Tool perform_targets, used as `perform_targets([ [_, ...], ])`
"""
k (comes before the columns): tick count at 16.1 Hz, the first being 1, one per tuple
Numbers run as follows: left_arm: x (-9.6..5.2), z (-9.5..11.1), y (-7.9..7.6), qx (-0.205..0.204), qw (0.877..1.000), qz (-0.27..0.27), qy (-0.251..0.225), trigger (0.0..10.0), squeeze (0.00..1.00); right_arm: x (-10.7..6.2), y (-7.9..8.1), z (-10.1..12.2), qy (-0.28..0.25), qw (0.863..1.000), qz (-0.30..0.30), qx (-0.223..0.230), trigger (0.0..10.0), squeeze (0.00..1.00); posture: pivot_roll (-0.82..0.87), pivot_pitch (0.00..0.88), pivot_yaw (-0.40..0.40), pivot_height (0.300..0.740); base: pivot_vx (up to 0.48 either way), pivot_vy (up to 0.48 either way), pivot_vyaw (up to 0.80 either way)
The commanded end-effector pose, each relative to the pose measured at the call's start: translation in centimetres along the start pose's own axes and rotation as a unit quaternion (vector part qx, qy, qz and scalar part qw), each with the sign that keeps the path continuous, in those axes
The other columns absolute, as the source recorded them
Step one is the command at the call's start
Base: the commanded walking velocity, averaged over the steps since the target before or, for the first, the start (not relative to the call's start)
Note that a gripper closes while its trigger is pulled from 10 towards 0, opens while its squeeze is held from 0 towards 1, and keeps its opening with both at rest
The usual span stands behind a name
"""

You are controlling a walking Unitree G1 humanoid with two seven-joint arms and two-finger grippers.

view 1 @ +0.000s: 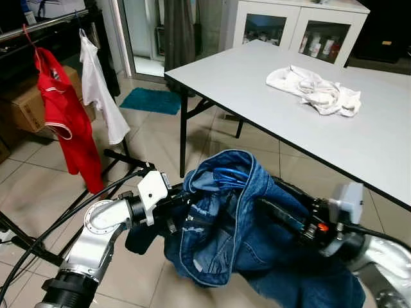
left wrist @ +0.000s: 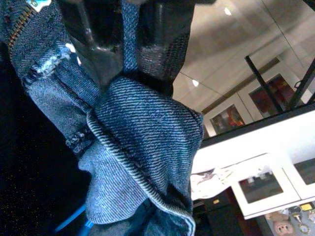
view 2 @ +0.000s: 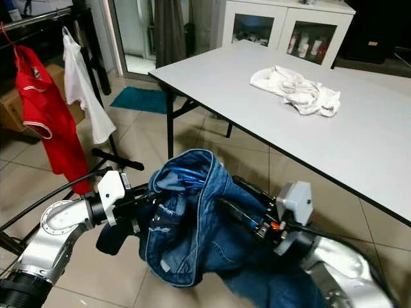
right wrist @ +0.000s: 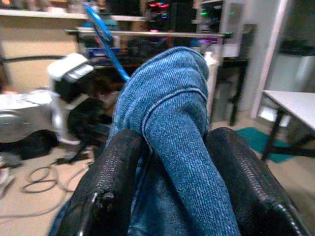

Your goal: Hang hanger

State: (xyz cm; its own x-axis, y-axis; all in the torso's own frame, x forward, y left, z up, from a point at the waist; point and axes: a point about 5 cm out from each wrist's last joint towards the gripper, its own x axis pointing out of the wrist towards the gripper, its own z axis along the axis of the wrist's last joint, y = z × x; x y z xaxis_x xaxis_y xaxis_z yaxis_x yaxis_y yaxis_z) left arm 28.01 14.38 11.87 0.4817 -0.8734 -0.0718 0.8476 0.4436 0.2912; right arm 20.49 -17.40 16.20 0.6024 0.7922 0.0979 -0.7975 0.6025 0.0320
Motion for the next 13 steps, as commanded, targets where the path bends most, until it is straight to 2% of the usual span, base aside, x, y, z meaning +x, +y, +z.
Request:
perform_targets([
  [1,0.3,0.4,0.3,0.009,1.000,0.008,-0.006,0.0,0.00,-0.7,-0.9,1.4,-0.033,0.999,-0.005,0.018,10.0,0.00,-0.07,0.023,-0.005,0.740,0.000,0.000,0.00],
  [2,0.4,0.3,0.4,0.004,1.000,0.019,-0.006,0.0,0.00,-1.2,-2.0,1.8,-0.066,0.996,-0.032,0.045,10.0,0.00,-0.07,0.022,-0.006,0.740,0.000,0.000,0.00],
  [3,0.4,0.3,0.4,0.003,1.000,0.021,-0.006,0.0,0.00,-1.3,-2.2,1.8,-0.072,0.996,-0.036,0.050,10.0,0.00,-0.07,0.022,-0.006,0.740,0.000,0.000,0.00],
  [5,0.7,0.1,0.5,-0.023,0.998,0.062,-0.017,0.0,0.00,-1.9,-4.4,1.0,-0.147,0.971,-0.144,0.122,10.0,0.00,-0.06,0.018,-0.008,0.740,0.000,0.000,0.00],
  [6,0.8,0.0,0.4,-0.035,0.997,0.068,-0.021,0.0,0.00,-1.8,-4.6,0.6,-0.160,0.961,-0.165,0.153,10.0,0.00,-0.06,0.018,-0.007,0.740,0.000,0.000,0.00],
  [8,0.7,-0.2,0.0,-0.039,0.997,0.066,-0.018,0.0,0.00,-1.8,-4.0,0.0,-0.170,0.954,-0.148,0.199,10.0,0.00,-0.06,0.019,-0.006,0.740,0.000,0.000,0.00],
  [9,0.7,-0.3,0.0,-0.040,0.997,0.067,-0.017,0.0,0.00,-1.8,-3.6,-0.2,-0.170,0.952,-0.135,0.214,10.0,0.00,-0.06,0.022,-0.006,0.740,0.000,0.000,0.00],
  [10,0.7,-0.4,0.1,-0.048,0.996,0.079,-0.014,0.0,0.00,-2.0,-4.0,-0.4,-0.182,0.945,-0.158,0.222,10.0,0.00,-0.06,0.022,-0.006,0.740,0.000,0.000,0.00],
  [12,1.1,-0.8,0.7,-0.090,0.983,0.160,-0.014,0.0,0.00,-2.4,-6.6,-1.6,-0.190,0.906,-0.297,0.233,10.0,0.00,-0.06,0.025,-0.008,0.740,0.000,0.000,0.00],
  [13,1.2,-0.9,0.8,-0.098,0.979,0.177,-0.013,0.0,0.00,-2.4,-6.7,-1.8,-0.187,0.903,-0.310,0.230,10.0,0.00,-0.06,0.025,-0.008,0.740,0.000,0.000,0.00],
])
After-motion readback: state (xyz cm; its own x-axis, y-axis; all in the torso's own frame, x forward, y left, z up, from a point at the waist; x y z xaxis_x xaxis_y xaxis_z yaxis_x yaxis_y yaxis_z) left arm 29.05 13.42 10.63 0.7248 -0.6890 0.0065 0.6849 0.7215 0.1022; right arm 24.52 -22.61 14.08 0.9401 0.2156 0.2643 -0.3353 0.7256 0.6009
